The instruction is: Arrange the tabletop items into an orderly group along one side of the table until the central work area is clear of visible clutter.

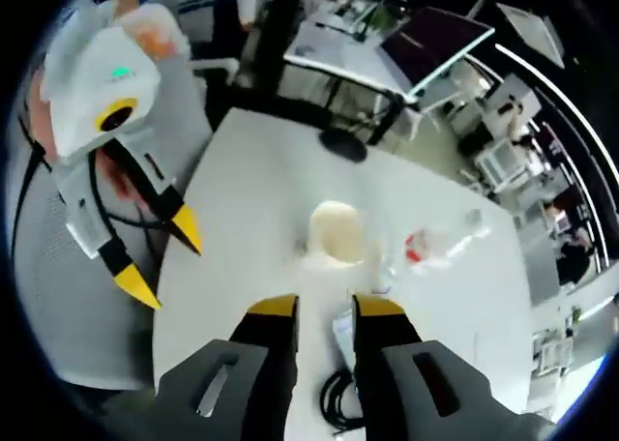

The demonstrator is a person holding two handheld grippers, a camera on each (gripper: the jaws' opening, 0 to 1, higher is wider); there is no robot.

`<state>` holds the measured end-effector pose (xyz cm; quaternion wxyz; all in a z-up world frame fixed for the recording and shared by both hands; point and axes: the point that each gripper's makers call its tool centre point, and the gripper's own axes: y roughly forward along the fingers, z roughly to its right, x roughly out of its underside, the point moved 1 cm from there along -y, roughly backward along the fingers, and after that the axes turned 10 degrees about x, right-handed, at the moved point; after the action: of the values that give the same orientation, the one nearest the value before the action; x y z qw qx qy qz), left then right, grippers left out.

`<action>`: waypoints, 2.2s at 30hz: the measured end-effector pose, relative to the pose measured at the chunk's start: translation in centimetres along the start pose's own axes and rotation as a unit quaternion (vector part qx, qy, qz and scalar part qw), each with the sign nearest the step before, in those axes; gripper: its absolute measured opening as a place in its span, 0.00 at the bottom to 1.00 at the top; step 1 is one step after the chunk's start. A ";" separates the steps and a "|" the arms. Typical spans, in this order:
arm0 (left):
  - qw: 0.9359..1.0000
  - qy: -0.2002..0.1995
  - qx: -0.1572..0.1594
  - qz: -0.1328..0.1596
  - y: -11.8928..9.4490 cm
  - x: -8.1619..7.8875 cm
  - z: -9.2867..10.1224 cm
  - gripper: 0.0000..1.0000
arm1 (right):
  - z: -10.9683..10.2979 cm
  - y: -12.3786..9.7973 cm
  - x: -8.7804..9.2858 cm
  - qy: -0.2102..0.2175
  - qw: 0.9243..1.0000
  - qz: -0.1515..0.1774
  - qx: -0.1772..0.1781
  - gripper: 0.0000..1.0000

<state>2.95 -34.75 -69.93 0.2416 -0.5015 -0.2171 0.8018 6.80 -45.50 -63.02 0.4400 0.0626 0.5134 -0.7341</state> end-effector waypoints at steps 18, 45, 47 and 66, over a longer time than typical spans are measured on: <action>1.000 0.004 0.000 -0.012 4.2 -2.8 0.9 0.37 | 1.1 -5.8 16.1 0.198 0.975 -0.082 0.051 0.18; 0.991 -0.114 -0.061 0.041 7.2 -5.3 -1.8 0.35 | 4.6 -3.2 20.1 0.451 0.890 -0.050 0.054 0.17; 0.989 -0.122 -0.067 0.044 7.6 -5.6 -2.1 0.35 | 5.2 -3.1 20.3 0.460 0.885 -0.048 0.054 0.17; 0.973 -0.189 -0.110 0.072 10.3 -7.5 -5.1 0.33 | 7.8 -0.6 20.1 0.504 0.861 -0.046 0.044 0.19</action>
<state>8.66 -46.91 -72.86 0.0814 -0.3791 -0.3086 0.8686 -2.98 -63.46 -69.87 0.0835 0.4196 0.6346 -0.6436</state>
